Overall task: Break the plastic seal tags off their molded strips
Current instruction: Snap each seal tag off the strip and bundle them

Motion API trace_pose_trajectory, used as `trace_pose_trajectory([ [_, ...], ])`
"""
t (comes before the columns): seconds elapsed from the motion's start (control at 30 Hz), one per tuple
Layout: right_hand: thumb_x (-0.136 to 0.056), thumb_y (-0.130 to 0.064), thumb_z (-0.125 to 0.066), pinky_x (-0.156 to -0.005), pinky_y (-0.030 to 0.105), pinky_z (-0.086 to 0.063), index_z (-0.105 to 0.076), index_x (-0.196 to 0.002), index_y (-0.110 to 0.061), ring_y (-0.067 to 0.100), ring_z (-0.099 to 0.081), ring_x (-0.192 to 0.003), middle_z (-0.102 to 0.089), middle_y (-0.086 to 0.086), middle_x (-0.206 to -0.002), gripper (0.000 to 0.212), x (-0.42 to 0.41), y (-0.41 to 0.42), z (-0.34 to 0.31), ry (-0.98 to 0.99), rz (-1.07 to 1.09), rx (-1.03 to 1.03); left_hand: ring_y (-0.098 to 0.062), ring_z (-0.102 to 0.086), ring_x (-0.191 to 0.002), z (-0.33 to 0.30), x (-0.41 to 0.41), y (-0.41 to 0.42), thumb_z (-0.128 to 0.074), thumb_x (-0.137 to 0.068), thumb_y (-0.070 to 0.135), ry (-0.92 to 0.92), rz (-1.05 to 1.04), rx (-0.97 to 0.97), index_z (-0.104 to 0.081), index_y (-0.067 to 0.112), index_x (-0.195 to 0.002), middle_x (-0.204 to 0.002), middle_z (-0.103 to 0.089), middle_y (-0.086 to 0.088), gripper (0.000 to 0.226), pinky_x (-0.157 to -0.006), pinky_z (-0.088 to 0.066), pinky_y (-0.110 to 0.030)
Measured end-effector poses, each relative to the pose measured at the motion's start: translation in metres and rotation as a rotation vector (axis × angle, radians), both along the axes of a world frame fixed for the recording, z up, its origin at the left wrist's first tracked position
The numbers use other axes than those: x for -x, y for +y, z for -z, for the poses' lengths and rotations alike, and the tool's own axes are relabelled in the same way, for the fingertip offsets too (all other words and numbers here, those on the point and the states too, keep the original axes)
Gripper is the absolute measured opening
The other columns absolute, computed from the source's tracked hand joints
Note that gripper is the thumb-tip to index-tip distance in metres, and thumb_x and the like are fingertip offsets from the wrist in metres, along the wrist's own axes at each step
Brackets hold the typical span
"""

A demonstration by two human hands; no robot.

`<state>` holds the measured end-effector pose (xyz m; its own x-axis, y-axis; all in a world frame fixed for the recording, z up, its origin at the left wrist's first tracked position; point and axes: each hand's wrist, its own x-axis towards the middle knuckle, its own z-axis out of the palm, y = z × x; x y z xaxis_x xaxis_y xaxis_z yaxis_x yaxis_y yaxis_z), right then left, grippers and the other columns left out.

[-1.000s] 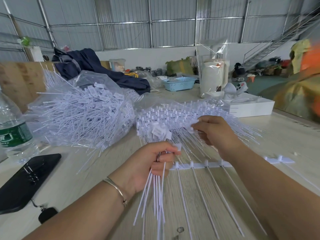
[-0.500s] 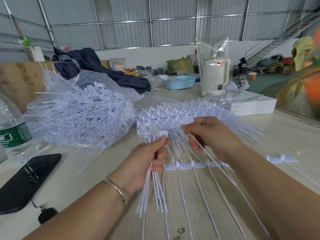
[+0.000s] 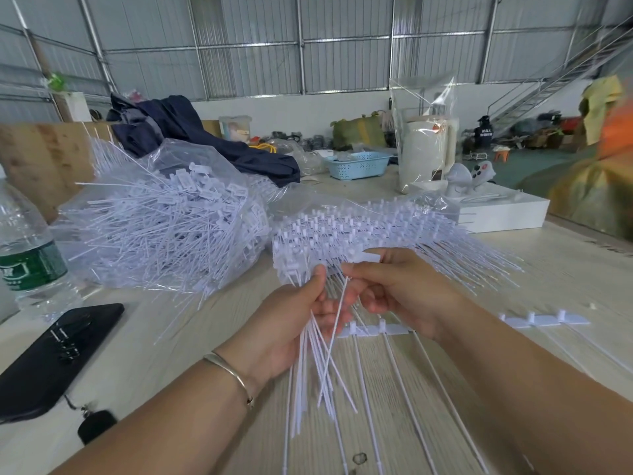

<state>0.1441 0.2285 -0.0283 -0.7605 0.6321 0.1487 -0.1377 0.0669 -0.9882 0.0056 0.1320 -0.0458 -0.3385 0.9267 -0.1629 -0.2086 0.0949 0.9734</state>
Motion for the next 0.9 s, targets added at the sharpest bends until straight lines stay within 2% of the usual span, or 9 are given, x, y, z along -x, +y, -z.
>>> trace_pose_trajectory([
  [0.07, -0.087, -0.015, -0.069, -0.044, 0.022, -0.040, -0.067, -0.068, -0.013, 0.015, -0.049, -0.044, -0.067, 0.015, -0.066, 0.019, 0.001, 0.000, 0.003, -0.010, 0.041, -0.087, -0.019, -0.065, -0.055, 0.000, -0.002, -0.001, -0.054, -0.090, 0.049, 0.024, 0.074, -0.005, -0.063, 0.006, -0.096, -0.067, -0.066, -0.007, 0.045, -0.048, -0.051, -0.025],
  [0.17, -0.087, -0.024, -0.071, -0.048, 0.021, -0.043, -0.065, -0.073, -0.008, 0.014, -0.051, -0.047, -0.065, 0.008, -0.063, 0.022, 0.003, -0.001, 0.006, -0.069, 0.153, -0.258, -0.008, -0.032, -0.039, -0.004, -0.002, -0.002, -0.051, -0.089, 0.055, 0.045, 0.182, -0.044, -0.066, 0.017, -0.076, -0.054, -0.037, 0.003, 0.043, -0.038, -0.033, -0.018],
  [0.23, -0.081, -0.034, -0.072, -0.057, 0.024, -0.048, -0.063, -0.081, -0.006, 0.015, -0.057, -0.055, -0.067, 0.006, -0.067, 0.029, 0.004, -0.003, 0.006, -0.057, 0.122, -0.225, -0.005, -0.022, -0.036, -0.010, 0.001, -0.002, -0.056, -0.085, 0.054, -0.092, 0.194, -0.064, -0.059, 0.019, -0.063, -0.053, -0.025, 0.006, 0.041, -0.033, -0.025, -0.016],
  [0.33, -0.072, -0.043, -0.071, -0.075, 0.035, -0.054, -0.063, -0.098, -0.005, 0.021, -0.069, -0.073, -0.071, 0.012, -0.082, 0.046, 0.005, -0.008, 0.003, -0.060, -0.080, -0.079, -0.003, -0.022, -0.029, -0.019, 0.006, -0.003, -0.062, -0.081, 0.046, -0.367, 0.164, -0.155, -0.038, 0.020, -0.054, -0.046, -0.023, 0.007, 0.045, -0.028, -0.026, -0.015],
  [0.5, -0.086, -0.029, -0.064, -0.088, 0.041, -0.055, -0.056, -0.121, 0.005, 0.040, -0.067, -0.099, -0.065, 0.030, -0.112, 0.050, 0.010, -0.024, 0.010, -0.179, -0.434, 0.009, -0.009, -0.039, -0.045, -0.019, 0.011, 0.002, -0.051, -0.096, 0.040, -0.603, -0.087, -0.362, -0.040, 0.017, -0.060, -0.056, -0.044, 0.000, 0.045, -0.042, -0.034, -0.018],
  [0.63, -0.090, -0.021, -0.062, -0.073, 0.034, -0.057, -0.057, -0.108, -0.005, 0.032, -0.068, -0.081, -0.067, 0.027, -0.100, 0.025, 0.016, -0.033, 0.015, -0.260, -0.545, -0.036, -0.009, -0.058, -0.069, -0.016, 0.015, 0.003, -0.045, -0.099, 0.044, -0.294, -0.233, -0.425, -0.048, 0.020, -0.060, -0.080, -0.070, -0.002, 0.046, -0.061, -0.043, -0.023],
  [0.77, -0.098, -0.020, -0.055, -0.047, 0.022, -0.045, -0.056, -0.093, -0.011, 0.018, -0.060, -0.050, -0.068, 0.013, -0.075, 0.010, 0.018, -0.035, 0.018, -0.343, -0.469, -0.118, -0.002, -0.061, -0.072, -0.010, 0.011, 0.002, -0.045, -0.097, 0.047, 0.036, -0.247, -0.378, -0.067, 0.022, -0.058, -0.095, -0.070, -0.001, 0.052, -0.063, -0.050, -0.019],
  [0.83, -0.100, -0.018, -0.050, -0.045, 0.022, -0.032, -0.056, -0.087, -0.012, 0.012, -0.047, -0.040, -0.061, 0.005, -0.060, 0.016, 0.018, -0.034, 0.018, -0.317, -0.388, -0.127, -0.009, -0.063, -0.078, -0.009, 0.006, -0.002, -0.051, -0.090, 0.051, 0.086, -0.194, -0.347, -0.074, 0.025, -0.062, -0.104, -0.069, -0.009, 0.044, -0.076, -0.052, -0.030],
  [0.9, -0.101, -0.017, -0.046, -0.047, 0.025, -0.021, -0.054, -0.080, -0.014, 0.009, -0.032, -0.037, -0.046, 0.000, -0.049, 0.023, 0.018, -0.033, 0.016, -0.236, -0.292, -0.123, -0.031, -0.066, -0.088, -0.008, 0.001, -0.006, -0.054, -0.085, 0.054, 0.170, -0.108, -0.303, -0.072, 0.017, -0.079, -0.112, -0.067, -0.023, 0.042, -0.092, -0.050, -0.048],
])
